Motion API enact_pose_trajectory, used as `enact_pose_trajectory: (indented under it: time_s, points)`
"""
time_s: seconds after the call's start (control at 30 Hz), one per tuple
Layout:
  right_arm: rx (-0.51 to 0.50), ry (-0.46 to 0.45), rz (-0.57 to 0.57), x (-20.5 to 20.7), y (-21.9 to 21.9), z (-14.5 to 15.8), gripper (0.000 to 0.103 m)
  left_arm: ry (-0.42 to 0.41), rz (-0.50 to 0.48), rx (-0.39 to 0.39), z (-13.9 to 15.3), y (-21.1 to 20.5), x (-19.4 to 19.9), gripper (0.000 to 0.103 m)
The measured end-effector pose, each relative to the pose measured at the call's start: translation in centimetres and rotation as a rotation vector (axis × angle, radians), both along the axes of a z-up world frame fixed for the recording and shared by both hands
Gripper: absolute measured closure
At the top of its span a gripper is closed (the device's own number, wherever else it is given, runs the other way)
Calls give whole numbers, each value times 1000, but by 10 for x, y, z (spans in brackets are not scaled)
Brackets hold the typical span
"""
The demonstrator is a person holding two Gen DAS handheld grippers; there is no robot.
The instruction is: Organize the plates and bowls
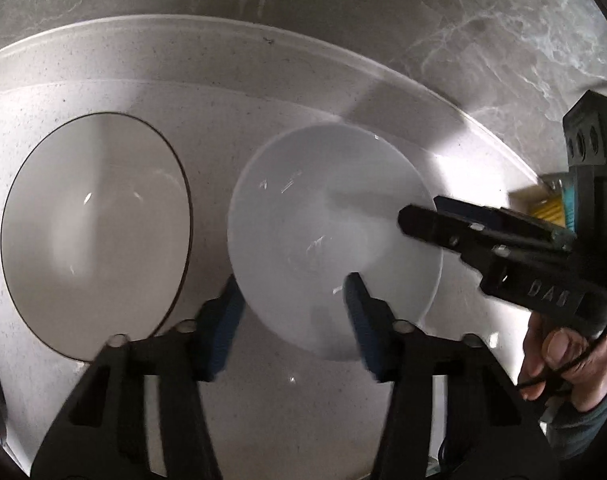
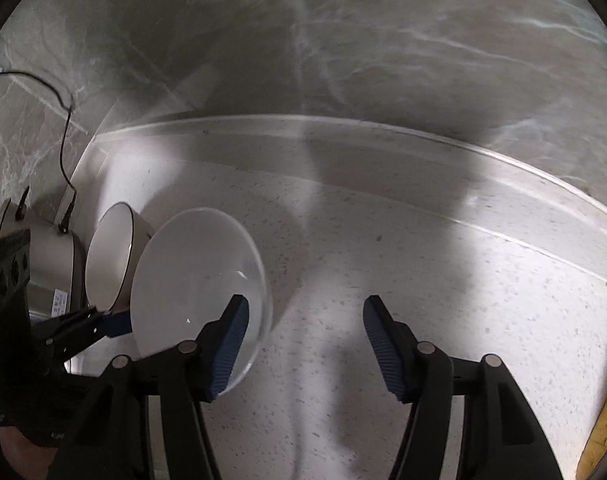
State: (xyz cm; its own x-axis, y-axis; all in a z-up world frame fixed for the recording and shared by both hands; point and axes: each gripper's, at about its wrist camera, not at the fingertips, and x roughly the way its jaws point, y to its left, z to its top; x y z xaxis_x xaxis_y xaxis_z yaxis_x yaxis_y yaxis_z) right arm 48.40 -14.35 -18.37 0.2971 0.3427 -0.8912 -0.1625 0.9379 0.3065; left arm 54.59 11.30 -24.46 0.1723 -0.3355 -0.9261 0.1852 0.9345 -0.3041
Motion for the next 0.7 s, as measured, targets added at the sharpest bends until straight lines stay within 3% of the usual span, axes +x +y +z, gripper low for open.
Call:
enact_pose_trajectory:
  time_s: [0.17,0.23,0.33,0.4,0.43,0.53,0.7]
  points:
    - [7,9,1,7,6,-7,51,-14,-1,7,0,-4,4,62]
    - [7,16,0,10,9,-10,61,-17,7,6,-2,-5,7,75]
    - [4,21,6,12,11,-14,70,-17,25,0,-5,-12,13,87]
    - [2,23,8,11,12,-16,86,-23,16,8,-6,-15,14,87]
    - [2,22,8,11,12,-16,89,-25,13,11,-7,-16,15,87]
    - [-8,12,14,10,13,-15,94,-36,6,25,-8,-19,14,88]
    - [-19,4,15,7,13,-15,94,-40,5,31,-9,-26,14,90]
